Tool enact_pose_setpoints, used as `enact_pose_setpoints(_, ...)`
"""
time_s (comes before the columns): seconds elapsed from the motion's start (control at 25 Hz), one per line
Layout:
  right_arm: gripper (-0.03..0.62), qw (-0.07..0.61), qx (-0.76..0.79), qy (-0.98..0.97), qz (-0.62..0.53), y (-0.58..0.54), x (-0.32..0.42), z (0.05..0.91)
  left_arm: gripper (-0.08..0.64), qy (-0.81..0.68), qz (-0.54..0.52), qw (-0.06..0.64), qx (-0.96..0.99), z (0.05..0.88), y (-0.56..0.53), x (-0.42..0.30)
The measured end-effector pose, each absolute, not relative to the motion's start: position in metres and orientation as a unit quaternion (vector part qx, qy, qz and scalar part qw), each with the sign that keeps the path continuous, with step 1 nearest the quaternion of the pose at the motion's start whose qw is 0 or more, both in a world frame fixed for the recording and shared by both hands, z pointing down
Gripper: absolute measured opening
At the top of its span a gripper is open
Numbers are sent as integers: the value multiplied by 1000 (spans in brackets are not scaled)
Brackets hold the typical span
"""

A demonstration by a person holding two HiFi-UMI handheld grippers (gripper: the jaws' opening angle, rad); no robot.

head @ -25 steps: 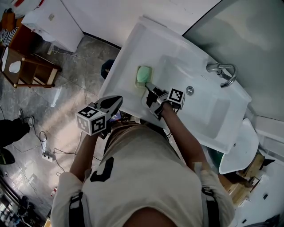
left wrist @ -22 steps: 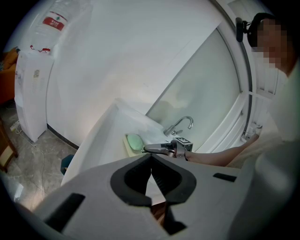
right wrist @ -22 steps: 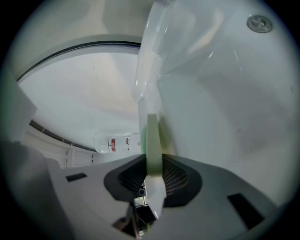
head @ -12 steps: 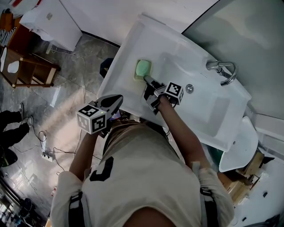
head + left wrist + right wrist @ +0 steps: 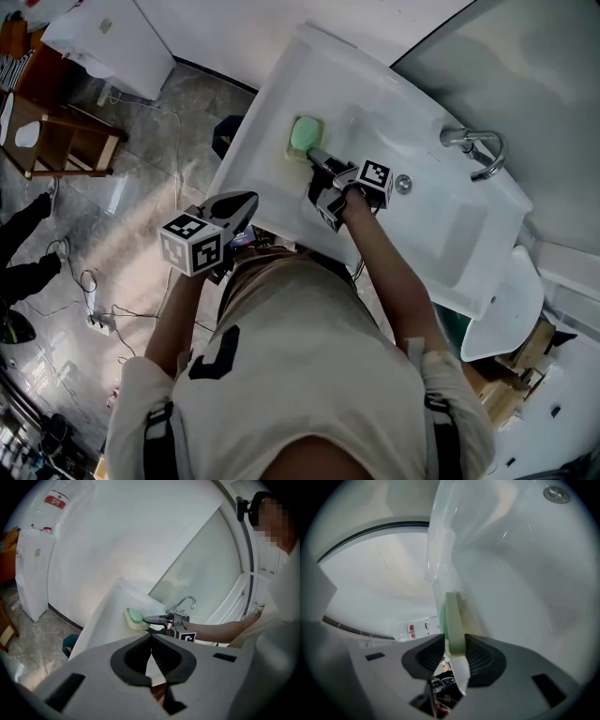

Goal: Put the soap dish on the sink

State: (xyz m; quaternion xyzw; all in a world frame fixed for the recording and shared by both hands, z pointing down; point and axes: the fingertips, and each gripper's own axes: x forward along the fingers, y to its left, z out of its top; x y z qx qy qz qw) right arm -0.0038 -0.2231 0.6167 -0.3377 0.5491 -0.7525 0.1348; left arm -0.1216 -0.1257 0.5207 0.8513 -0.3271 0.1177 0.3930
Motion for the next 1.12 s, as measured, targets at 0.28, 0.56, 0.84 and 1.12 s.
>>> enact_pose_setpoints(0.28, 245, 51, -272, 582, -765, -205, -29, 604, 20, -325, 125, 388, 853, 521, -129, -119)
enact_pose_setpoints(0.56, 285, -86, -238, 684, -684, -188, -49, 608, 20, -333, 140, 379, 852, 525, -129, -126)
enact_pose_setpoints(0.84, 202, -163, -287, 715, -616, -188, -45, 620, 20, -331, 144, 372, 855, 526, -127, -122)
enact_pose_setpoints(1.12, 172, -216, -318, 747, -542, -191, -43, 622, 20, -330, 152, 366, 857, 527, -128, -124)
